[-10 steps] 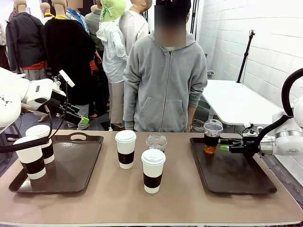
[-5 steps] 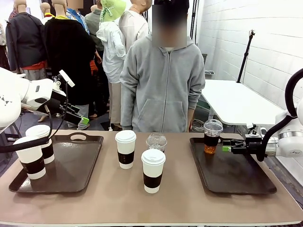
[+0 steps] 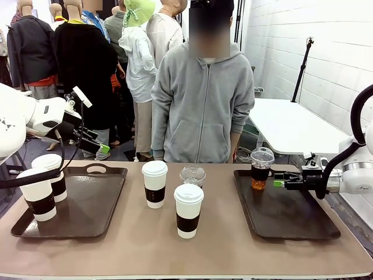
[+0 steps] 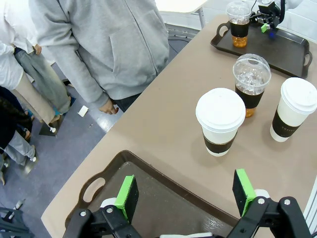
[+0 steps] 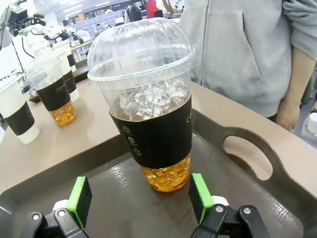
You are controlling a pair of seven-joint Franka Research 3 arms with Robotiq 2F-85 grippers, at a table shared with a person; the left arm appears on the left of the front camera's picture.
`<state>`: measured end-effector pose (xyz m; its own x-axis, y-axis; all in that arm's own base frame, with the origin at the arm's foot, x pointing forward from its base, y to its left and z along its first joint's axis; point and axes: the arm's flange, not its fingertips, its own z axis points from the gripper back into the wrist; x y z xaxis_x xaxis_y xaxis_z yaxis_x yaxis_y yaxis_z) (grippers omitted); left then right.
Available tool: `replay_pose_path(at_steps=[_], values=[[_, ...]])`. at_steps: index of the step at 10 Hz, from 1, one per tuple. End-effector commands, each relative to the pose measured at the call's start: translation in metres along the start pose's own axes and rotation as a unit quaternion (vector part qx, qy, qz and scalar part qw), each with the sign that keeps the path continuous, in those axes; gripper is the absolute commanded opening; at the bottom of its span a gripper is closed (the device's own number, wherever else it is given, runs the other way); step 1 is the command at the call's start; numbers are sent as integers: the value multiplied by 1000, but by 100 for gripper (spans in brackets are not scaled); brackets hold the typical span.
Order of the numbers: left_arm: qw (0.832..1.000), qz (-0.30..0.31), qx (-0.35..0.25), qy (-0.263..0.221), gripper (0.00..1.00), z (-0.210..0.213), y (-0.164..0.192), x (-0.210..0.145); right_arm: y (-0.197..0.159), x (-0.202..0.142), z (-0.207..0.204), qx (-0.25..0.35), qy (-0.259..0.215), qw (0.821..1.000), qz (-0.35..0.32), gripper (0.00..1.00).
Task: Distribute the coffee onto the tray.
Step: Pick up another iced Americano from the middle of the table and place it on the right Handle tray.
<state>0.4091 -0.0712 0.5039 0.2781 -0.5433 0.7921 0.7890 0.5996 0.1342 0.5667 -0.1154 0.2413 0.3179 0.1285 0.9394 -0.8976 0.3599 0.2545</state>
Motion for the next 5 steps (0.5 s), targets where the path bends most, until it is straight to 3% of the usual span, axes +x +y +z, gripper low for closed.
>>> replay_pose_path(at_steps=[1,5], values=[[1000,2,-3,-1,100,0,1,-1,-3,1,-1,4,-2,1000,2,100],[1000,2,-3,-1,100,0,1,-1,4,-1,3,-7,2,1000,3,100]])
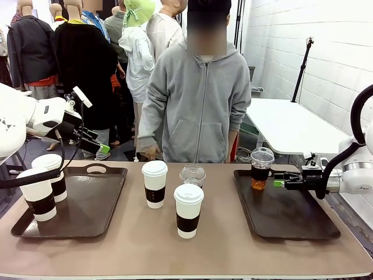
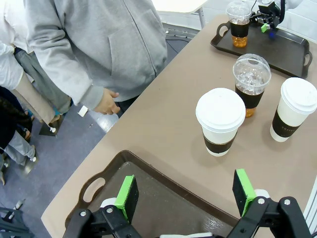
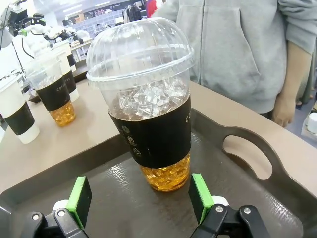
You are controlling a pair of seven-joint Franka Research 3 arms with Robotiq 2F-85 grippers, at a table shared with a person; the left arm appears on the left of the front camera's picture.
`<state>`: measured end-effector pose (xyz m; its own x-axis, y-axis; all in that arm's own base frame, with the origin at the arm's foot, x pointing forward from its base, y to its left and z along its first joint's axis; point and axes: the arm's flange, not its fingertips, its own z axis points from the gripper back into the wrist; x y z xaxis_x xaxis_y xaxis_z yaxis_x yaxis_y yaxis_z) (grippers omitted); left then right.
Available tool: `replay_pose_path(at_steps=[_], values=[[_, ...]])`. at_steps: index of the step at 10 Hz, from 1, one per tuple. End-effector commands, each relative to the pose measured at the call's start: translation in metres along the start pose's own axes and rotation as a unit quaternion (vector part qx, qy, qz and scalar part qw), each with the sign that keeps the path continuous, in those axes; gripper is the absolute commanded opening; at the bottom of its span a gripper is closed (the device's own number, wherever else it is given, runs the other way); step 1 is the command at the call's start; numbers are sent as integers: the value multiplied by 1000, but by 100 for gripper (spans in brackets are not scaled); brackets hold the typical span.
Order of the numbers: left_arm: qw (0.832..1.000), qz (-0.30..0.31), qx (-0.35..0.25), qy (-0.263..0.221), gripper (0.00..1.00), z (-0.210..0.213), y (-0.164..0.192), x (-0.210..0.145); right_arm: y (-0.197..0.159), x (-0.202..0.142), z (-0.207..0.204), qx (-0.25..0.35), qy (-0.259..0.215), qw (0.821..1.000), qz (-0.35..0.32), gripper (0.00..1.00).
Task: Distribute the coffee onto the tray.
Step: Pick up another iced Americano from the middle of the table and place it on the right Handle tray.
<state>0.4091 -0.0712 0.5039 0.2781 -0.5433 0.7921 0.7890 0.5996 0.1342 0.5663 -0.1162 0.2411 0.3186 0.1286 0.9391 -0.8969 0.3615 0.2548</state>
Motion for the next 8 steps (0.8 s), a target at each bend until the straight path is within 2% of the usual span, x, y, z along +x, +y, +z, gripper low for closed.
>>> replay_pose_path(at_steps=[1,8], values=[[1000,2,-3,-1,100,0,1,-1,10,-2,4,-8,2,1000,3,100],[1000,2,-3,-1,100,0,1,-1,43,-15,28,4,16,1000,20,100]])
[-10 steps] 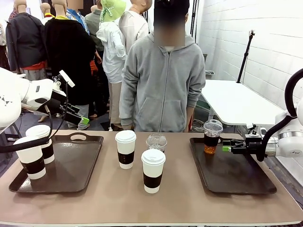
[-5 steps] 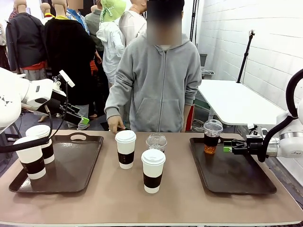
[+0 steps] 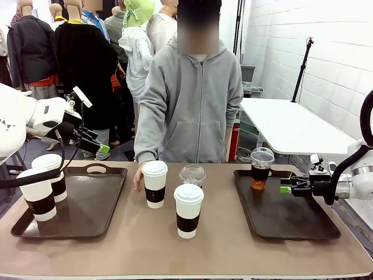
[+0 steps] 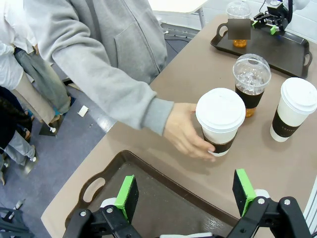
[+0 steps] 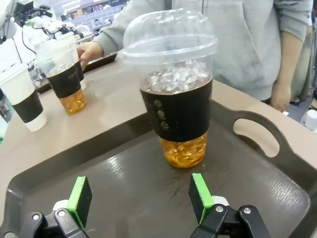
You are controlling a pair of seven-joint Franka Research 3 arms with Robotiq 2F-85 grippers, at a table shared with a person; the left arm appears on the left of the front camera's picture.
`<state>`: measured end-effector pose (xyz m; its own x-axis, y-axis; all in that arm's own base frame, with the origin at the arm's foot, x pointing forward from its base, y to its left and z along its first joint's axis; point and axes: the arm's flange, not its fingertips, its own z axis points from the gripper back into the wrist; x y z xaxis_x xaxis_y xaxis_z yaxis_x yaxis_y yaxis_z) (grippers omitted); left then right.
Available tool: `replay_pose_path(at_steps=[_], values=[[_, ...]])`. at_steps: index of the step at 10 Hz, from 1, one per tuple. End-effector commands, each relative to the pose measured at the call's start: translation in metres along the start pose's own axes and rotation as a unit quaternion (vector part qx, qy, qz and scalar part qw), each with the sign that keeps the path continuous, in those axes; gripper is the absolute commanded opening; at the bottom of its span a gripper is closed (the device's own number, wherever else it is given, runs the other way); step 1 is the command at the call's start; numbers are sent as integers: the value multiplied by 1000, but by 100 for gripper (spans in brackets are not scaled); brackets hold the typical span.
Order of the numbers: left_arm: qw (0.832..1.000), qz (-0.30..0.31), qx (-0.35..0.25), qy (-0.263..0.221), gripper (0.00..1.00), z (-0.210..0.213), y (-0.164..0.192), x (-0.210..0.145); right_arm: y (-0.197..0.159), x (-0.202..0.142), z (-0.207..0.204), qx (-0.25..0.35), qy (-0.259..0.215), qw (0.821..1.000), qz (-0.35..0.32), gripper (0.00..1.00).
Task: Distribute the coffee onto the tray.
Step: Pick up another iced Americano from the middle of the table and place it on the right Handle tray.
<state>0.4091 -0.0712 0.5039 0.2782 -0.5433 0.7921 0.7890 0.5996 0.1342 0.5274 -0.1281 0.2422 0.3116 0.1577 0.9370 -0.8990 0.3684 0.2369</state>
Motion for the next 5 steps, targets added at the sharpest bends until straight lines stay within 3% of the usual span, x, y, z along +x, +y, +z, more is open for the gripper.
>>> replay_pose_path(at_steps=[1,5], values=[[1000,2,-3,-1,100,0,1,-1,19,-5,9,18,0,1000,19,100],[1000,2,-3,-1,100,0,1,-1,37,-8,3,48,-4,998,48,100]])
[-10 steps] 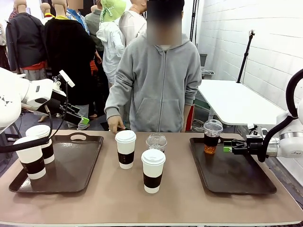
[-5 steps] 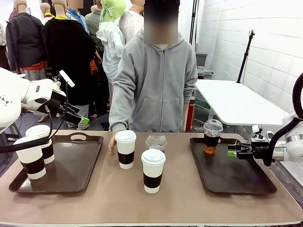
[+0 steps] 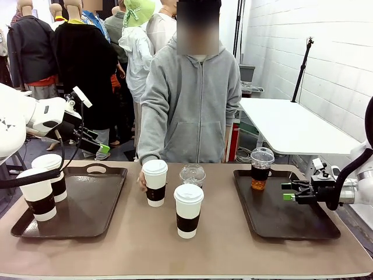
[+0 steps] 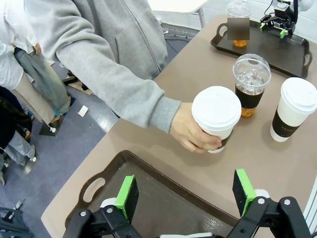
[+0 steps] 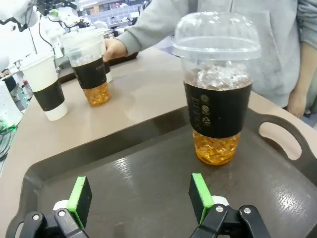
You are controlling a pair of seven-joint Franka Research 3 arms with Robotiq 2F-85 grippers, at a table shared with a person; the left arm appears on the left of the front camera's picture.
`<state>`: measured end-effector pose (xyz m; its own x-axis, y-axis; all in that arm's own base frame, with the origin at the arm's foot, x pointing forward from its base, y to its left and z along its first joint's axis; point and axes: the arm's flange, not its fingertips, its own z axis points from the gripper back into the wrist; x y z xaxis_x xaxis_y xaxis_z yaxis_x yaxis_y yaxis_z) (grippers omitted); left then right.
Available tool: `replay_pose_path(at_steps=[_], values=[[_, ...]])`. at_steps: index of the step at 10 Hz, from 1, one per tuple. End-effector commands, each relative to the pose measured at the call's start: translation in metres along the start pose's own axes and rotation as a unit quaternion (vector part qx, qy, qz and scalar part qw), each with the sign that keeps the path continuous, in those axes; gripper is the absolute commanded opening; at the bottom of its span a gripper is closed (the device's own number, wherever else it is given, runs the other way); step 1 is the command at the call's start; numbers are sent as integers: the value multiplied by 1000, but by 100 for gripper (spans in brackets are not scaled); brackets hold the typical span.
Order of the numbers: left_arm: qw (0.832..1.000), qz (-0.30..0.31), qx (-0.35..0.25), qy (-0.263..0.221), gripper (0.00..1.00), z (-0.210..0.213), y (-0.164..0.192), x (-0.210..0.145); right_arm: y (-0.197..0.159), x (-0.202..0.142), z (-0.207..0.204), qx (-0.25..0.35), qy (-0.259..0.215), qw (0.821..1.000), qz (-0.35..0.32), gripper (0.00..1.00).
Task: Distribute the coffee onto the tray.
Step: Pick up another iced Americano from the middle of the table and place it on the right Handle tray.
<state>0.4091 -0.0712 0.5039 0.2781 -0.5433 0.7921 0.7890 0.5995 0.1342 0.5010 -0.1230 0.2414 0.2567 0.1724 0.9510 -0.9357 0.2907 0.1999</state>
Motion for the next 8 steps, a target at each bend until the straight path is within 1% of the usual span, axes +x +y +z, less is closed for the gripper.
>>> replay_pose_path(at_steps=[1,4,8], values=[[1000,2,-3,-1,100,0,1,-1,13,3,-5,20,-1,1000,23,100],[1000,2,-3,-1,100,0,1,-1,17,16,-30,58,16,997,40,100],[1000,2,-3,-1,100,0,1,-1,22,34,-67,101,37,991,80,100]])
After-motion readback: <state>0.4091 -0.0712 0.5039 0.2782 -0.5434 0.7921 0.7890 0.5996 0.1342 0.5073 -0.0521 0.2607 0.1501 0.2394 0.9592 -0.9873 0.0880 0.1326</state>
